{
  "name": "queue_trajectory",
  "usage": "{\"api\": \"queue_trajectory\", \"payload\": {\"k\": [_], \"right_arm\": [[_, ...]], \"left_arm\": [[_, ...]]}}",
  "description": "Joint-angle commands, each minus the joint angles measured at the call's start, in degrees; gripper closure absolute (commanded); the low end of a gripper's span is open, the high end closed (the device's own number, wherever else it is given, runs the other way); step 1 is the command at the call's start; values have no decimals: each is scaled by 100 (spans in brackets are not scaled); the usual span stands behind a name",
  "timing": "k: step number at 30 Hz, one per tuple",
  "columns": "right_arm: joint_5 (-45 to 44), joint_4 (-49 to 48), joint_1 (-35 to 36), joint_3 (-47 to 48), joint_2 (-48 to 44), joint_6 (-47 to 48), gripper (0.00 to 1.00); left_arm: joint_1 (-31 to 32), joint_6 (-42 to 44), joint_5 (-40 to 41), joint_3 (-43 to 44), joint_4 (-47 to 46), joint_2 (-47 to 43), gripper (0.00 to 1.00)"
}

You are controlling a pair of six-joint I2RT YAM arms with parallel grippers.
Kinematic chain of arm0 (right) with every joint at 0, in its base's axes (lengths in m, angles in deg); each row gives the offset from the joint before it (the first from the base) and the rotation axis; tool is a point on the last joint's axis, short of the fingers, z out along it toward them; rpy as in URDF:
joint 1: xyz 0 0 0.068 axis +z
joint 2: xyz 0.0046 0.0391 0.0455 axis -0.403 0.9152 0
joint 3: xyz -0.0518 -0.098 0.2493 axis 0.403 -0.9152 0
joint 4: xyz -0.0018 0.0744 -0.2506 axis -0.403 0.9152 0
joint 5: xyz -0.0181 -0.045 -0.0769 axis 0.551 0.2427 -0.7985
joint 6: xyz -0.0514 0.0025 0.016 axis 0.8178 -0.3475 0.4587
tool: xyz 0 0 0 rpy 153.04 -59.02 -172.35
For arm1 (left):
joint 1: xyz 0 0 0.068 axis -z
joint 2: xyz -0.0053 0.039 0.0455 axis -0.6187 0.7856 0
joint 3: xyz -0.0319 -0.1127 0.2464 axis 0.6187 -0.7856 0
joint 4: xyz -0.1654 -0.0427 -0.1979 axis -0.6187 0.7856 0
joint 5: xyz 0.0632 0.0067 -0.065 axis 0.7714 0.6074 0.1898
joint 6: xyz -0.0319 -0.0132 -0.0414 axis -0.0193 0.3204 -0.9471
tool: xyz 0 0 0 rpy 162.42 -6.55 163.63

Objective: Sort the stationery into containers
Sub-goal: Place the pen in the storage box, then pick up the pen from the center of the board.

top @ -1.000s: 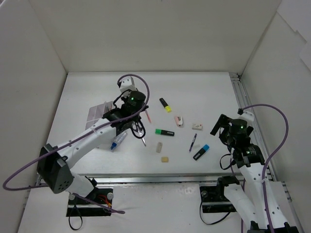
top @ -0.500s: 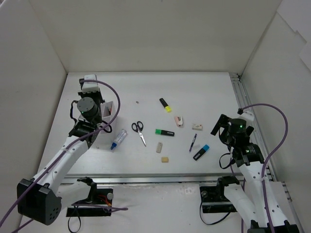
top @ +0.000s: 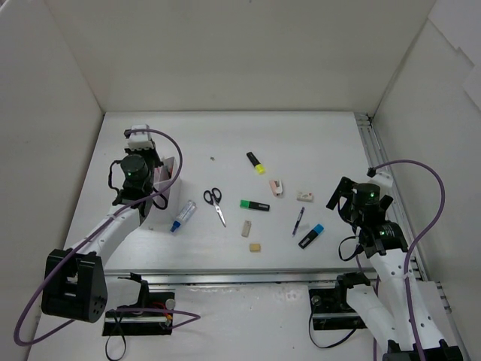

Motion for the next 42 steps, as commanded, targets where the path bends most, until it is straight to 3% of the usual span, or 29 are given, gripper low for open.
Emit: {"api": "queue_trajectory", "payload": {"k": [1, 14, 15, 16, 19, 21, 22, 24, 26, 27, 31, 36, 42], "right_arm": [[-217, -252, 20, 88, 86, 2, 2], [-200, -270, 29, 71, 69, 2, 2], [-165, -270, 29, 79, 77, 2, 2], [-164, -261, 29, 79, 77, 2, 2], [-138, -270, 20, 79, 69, 10, 2], [-95, -270, 3, 79, 60, 10, 2], [-77, -278, 28, 71, 60, 10, 2], [-120, -279, 29, 71, 51, -33, 2], [-85, -287, 29, 70, 69, -34, 2], [-16, -287, 20, 62, 86, -7, 2], [47, -305, 20, 79, 192, 2, 2], [161, -296, 37, 71, 218, 19, 2], [143, -305, 29, 70, 200, 19, 2]], "left_arm": [[-29, -384, -315, -48, -930, -150, 100], [-29, -762, -807, -400, -1142, -123, 100], [-29, -788, -807, -401, -1055, -141, 94], [-29, -815, -816, -357, -776, -202, 79], [129, -745, -615, -260, -99, -439, 70], [261, -657, -482, -251, 123, -597, 48], [261, -639, -490, -216, 376, -772, 31], [261, -657, -621, -59, 1138, -958, 22], [314, -683, -780, 467, 1983, -1116, 1], [366, -796, -859, 635, 2674, -1134, 0], [595, -1243, -1088, 1285, 3875, -1187, 1], [1043, -1448, -1675, 1331, 4184, -1284, 1], [1465, -2071, -1747, 1778, 4798, -723, 0]]}}
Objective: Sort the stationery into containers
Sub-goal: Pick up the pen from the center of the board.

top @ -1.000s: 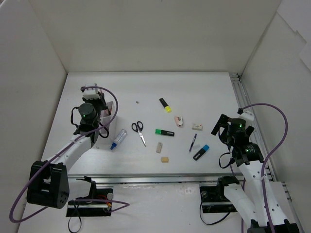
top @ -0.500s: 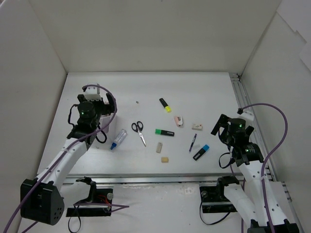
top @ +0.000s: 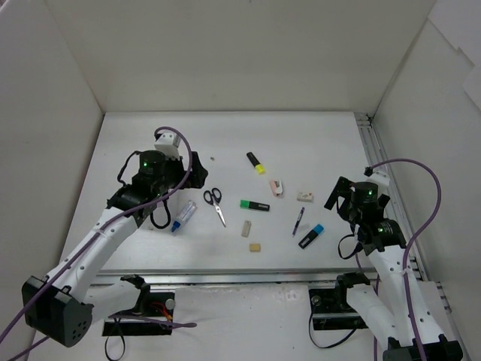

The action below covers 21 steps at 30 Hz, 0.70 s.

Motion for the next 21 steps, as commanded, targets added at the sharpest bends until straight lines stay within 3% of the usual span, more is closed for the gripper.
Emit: {"api": "queue_trajectory", "payload": {"k": [1, 4, 12, 18, 21], "right_arm": [[-43, -287, 20, 71, 34, 15, 2], [-60, -296, 29, 53, 52, 6, 2], [-236, -279, 29, 35, 306, -64, 2], [256, -209, 20, 27, 737, -196, 2], [274, 19, 37, 114, 843, -275, 2]], "left_arm": [[128, -467, -169, 572, 463, 367, 1], [295, -652, 50, 775, 771, 666, 1], [883, -837, -397, 1100, 719, 1659, 0], [1261, -487, -1591, 1030, -132, 2335, 1], [1691, 119, -1857, 1678, -74, 2810, 0]]}}
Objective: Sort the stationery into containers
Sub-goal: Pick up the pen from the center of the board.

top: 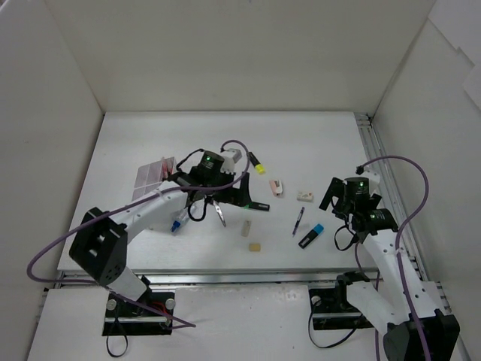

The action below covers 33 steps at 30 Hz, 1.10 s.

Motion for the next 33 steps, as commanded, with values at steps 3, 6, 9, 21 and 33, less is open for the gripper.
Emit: {"api": "queue_trajectory", "payload": {"k": [3, 6, 9, 21, 33], "right_arm": [[18, 309, 38, 213, 26, -142, 2], [-123, 731, 38, 336, -238, -326, 2], [-123, 1117, 37, 494, -580, -397, 2], [-1511, 2182, 37, 837, -1662, -1214, 2], [-1485, 2226, 38, 776, -1777, -1179, 2]], "left_arm": [[854, 2000, -532, 1490, -222, 712, 1], [1154, 3460, -514, 2009, -240, 1222, 0], [1225, 4594, -698, 2772, 93, 1810, 0], [1954, 1426, 1057, 5666, 1605, 4070, 6], [2306, 27, 2263, 5842, 1852, 4755, 30]]}}
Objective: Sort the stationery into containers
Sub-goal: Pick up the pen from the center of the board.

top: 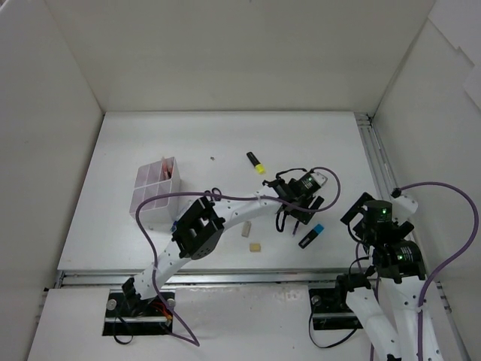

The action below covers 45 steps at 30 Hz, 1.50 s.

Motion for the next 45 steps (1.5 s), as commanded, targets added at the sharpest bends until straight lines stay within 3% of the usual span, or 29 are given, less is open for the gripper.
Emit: {"api": "queue_trajectory", "payload": {"k": [1, 8, 15, 22, 25, 29, 35, 42, 44, 45], "right_arm": [[-261, -40, 37, 122, 3, -104, 2], [-270, -40, 38, 96, -24, -104, 2], [-253, -40, 46, 114, 46, -77, 2], [-226, -93, 37, 96, 29, -42, 2], [28, -233, 38, 70, 3, 133, 2], [1027, -584, 46, -36, 107, 678, 2], [1944, -971, 37, 17, 1144, 925, 2], [2762, -2025, 380, -185, 2014, 661, 2], [2858, -2123, 652, -168, 2530, 556, 2], [2868, -2306, 783, -168, 2699, 521, 2]], "left_arm": [[-81, -660, 576, 295, 80, 35, 32], [-28, -801, 761, 401, -8, 325, 44], [25, -766, 813, 357, 27, 440, 74], [25, -854, 1007, 58, 62, 290, 90], [-54, -862, 981, 75, 97, 264, 100], [-239, -801, 972, -100, -25, -16, 100], [-573, -274, 1121, -1460, -1104, -1895, 100], [-635, 61, 1357, -4296, -3029, -4488, 100], [-756, -62, 1438, -4301, -3172, -5294, 100], [-827, -115, 1646, -5189, -3224, -5526, 100]]}}
